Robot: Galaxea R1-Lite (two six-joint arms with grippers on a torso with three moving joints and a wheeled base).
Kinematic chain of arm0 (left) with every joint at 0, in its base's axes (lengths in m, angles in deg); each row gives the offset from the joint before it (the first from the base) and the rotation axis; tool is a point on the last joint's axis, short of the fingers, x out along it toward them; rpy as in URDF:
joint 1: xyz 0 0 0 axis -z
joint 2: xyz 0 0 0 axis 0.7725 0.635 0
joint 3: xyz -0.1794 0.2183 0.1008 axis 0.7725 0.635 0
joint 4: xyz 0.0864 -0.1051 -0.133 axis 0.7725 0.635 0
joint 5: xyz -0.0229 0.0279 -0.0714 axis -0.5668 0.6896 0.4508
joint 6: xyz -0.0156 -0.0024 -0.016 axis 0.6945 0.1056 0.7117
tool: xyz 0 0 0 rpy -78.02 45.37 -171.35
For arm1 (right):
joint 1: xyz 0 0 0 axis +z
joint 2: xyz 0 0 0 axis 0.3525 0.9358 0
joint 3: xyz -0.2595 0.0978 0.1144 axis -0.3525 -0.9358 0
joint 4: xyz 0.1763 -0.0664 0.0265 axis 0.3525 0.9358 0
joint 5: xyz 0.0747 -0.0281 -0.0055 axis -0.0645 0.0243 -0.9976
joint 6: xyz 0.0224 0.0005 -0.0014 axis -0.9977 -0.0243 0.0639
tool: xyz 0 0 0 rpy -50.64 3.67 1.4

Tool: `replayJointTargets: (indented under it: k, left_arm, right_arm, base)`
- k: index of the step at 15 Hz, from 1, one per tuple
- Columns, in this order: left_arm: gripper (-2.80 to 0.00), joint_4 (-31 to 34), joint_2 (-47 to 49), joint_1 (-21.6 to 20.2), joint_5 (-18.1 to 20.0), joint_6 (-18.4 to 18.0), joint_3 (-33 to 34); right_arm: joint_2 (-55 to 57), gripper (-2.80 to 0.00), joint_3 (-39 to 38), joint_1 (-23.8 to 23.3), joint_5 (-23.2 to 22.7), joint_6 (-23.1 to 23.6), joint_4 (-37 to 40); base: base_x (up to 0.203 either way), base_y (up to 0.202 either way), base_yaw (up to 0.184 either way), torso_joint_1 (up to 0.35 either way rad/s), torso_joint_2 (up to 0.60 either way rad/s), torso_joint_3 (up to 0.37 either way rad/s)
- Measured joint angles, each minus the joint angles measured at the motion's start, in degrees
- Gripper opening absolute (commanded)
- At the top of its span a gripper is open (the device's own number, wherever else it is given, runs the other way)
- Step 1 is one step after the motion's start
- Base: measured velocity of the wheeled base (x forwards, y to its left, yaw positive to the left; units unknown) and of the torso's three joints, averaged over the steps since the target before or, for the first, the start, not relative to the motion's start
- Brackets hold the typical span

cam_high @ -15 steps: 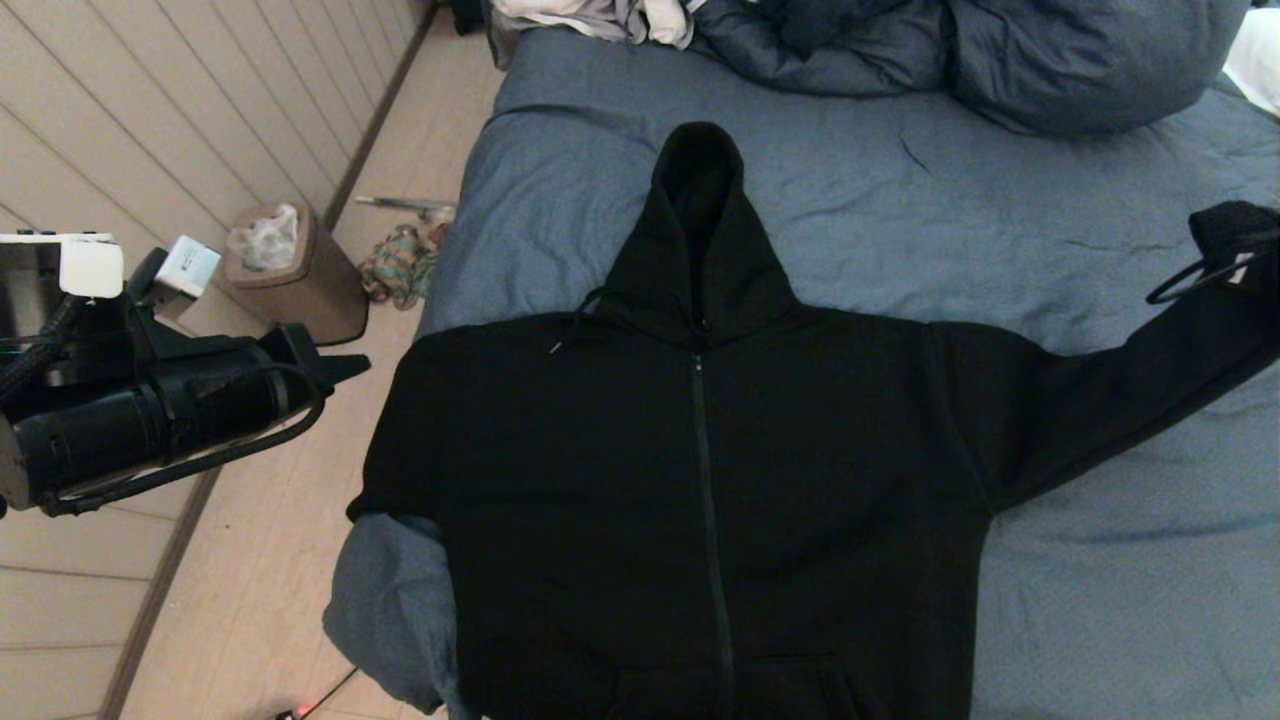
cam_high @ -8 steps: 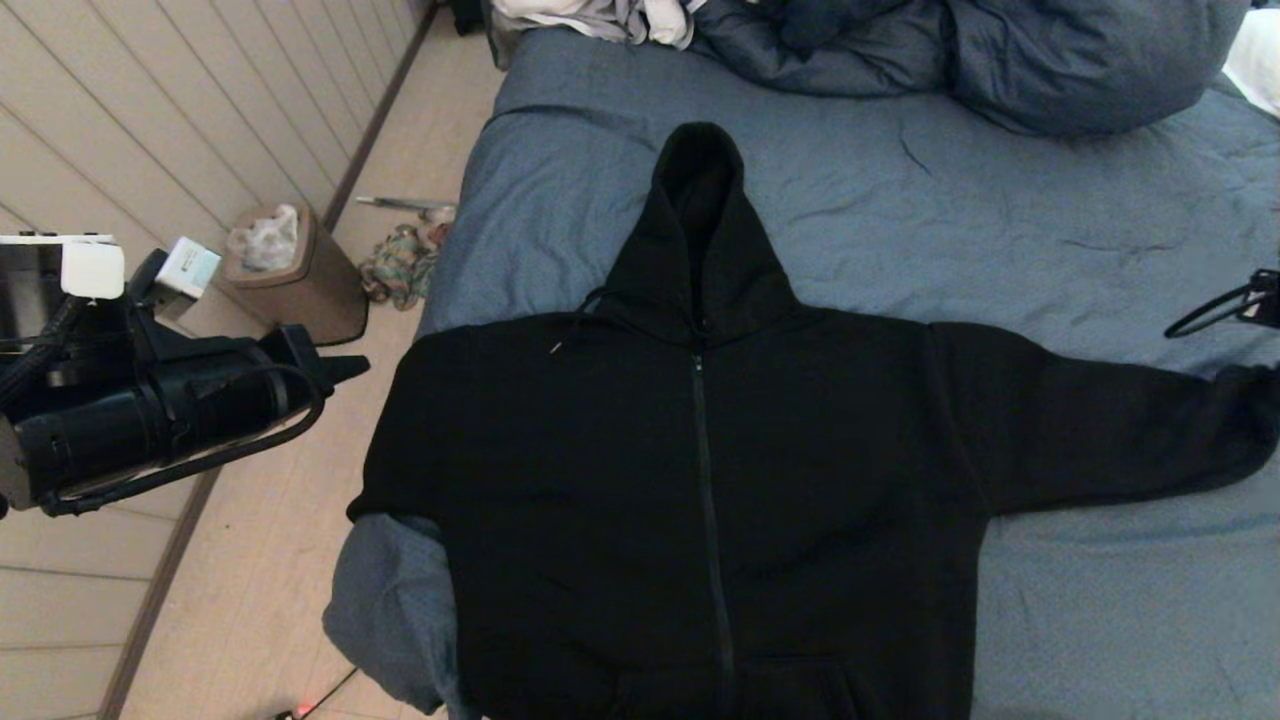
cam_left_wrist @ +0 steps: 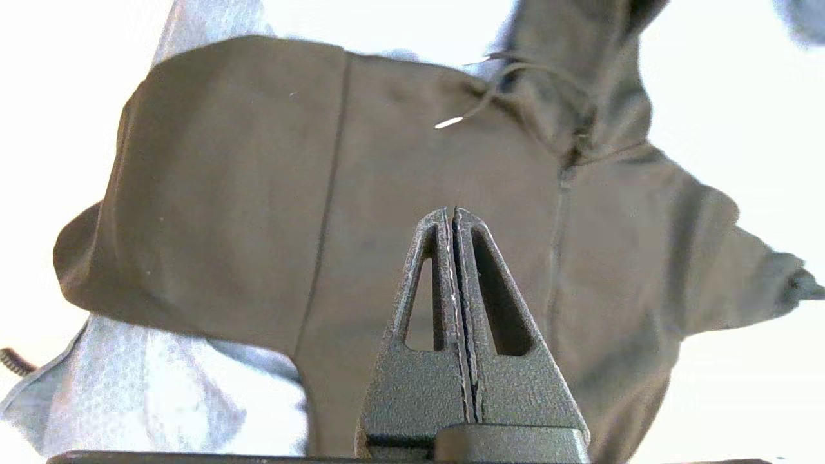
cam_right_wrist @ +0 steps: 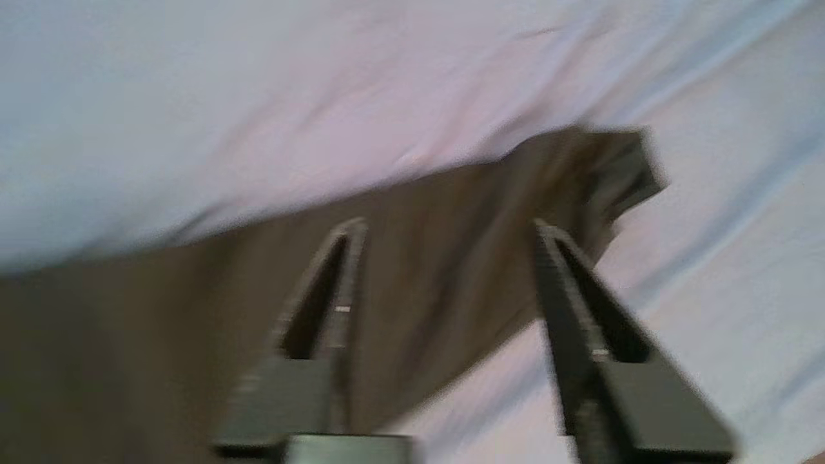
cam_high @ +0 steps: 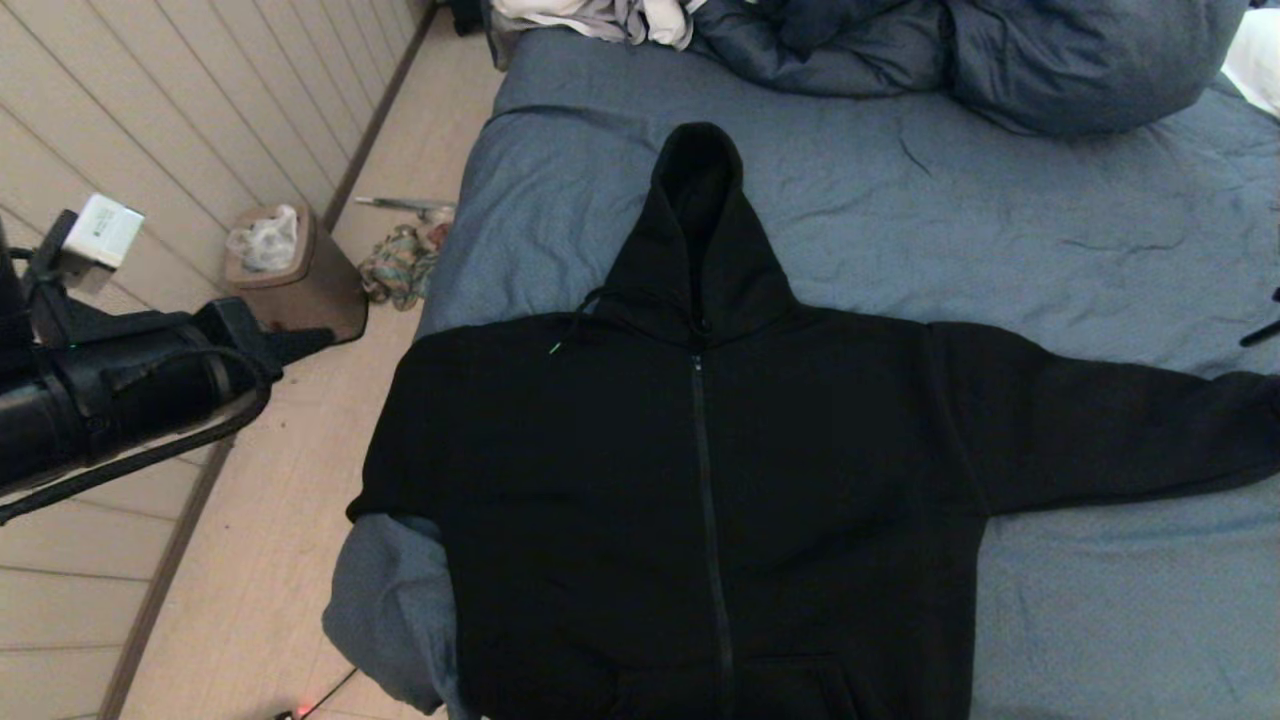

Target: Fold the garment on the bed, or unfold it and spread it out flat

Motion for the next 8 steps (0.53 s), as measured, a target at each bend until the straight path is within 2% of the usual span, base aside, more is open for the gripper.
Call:
replayJointTargets:
  k: [2, 5, 8]
  left_arm:
    - [-2.80, 2.74, -4.80, -0.04, 0.00, -0.07, 1.84]
    - [-2.80, 9.42, -13.55, -0.37, -0.31, -0.47, 4.25]
    - [-2.80, 19.54, -23.94, -1.22, -0.68, -4.77, 4.87]
  right_arm:
    - [-8.32, -2.80, -2.11, 0.17, -4.51, -0.08, 10.28]
    - [-20.97, -2.80, -6.27, -0.70, -14.17, -0.04, 26.65]
    - [-32.57, -2.80, -13.88, -0.45, -18.60, 2.07, 33.43]
  base:
    - [0.000, 0.000, 0.000, 0.000, 0.00, 0.000]
    - [0.000, 0.000, 0.000, 0.000, 0.00, 0.000]
    - [0.000, 0.000, 0.000, 0.000, 0.00, 0.000]
